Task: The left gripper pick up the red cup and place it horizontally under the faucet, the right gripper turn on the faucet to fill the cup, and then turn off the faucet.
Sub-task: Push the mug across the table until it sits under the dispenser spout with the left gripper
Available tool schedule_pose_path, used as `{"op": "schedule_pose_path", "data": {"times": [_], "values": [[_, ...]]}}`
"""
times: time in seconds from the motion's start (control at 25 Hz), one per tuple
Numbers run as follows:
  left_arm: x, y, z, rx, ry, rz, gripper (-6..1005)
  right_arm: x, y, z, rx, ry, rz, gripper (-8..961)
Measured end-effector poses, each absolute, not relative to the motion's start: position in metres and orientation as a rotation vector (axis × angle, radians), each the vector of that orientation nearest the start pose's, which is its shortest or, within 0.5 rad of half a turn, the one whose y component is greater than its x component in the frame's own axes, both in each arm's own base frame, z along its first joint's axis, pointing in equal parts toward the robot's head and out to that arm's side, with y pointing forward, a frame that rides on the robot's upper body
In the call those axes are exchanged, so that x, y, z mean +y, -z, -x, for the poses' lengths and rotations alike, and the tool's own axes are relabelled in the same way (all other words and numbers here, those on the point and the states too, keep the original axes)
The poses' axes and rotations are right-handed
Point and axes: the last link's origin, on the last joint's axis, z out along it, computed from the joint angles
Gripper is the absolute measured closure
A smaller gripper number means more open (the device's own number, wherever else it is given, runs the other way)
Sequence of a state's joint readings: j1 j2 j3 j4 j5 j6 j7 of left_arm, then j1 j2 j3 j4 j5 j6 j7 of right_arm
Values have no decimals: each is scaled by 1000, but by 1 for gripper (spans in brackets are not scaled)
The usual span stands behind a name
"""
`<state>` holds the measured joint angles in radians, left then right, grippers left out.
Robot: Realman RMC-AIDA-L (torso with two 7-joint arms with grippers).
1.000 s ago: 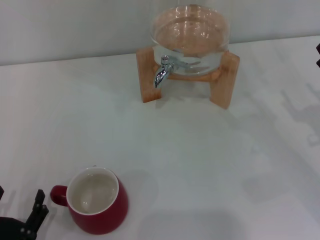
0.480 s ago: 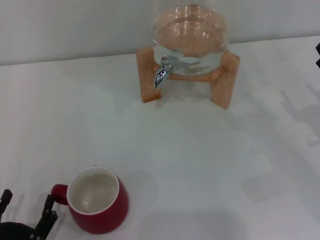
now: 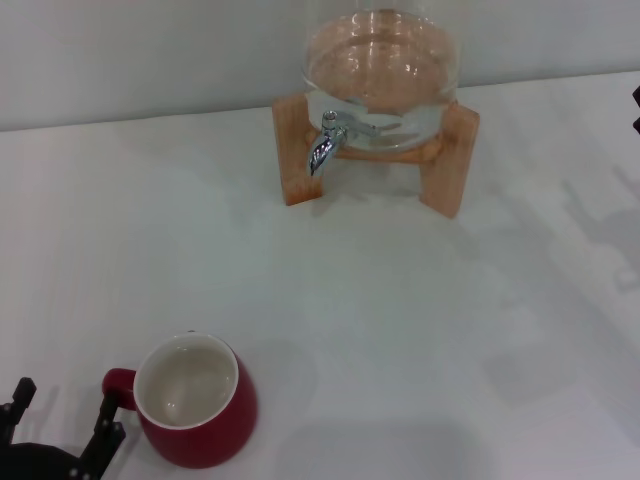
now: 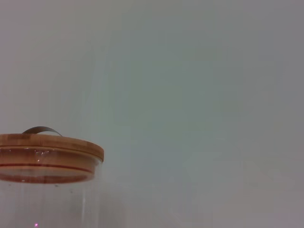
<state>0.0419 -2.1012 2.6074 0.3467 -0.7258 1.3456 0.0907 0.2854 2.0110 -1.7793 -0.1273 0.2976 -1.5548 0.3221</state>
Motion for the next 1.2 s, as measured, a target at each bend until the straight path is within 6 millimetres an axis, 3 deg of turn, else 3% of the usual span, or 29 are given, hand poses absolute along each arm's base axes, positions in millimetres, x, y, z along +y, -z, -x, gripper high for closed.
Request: {"op": "schedule_pose_path", "data": {"times": [1.2], "values": [[175,78,341,-437,580,1871,118,277,-56,-346,335,-921,1479,168]]}}
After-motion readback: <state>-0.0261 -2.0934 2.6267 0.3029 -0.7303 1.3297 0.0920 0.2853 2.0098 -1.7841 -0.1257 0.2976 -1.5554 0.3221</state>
